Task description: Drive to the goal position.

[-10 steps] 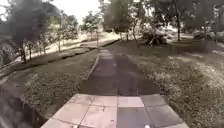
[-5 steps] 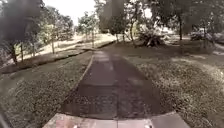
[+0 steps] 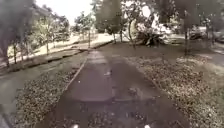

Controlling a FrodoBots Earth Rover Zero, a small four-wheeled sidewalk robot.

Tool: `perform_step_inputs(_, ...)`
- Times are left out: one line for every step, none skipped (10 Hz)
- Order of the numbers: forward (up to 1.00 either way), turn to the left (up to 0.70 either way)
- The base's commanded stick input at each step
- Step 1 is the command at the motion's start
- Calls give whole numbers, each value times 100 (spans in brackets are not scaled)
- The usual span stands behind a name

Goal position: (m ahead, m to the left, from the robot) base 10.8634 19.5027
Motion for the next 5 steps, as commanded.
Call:
perform_step_inputs(100,0)
perform_step_inputs(100,0)
perform_step_inputs(100,0)
perform_step_inputs(100,0)
perform_step_inputs(100,0)
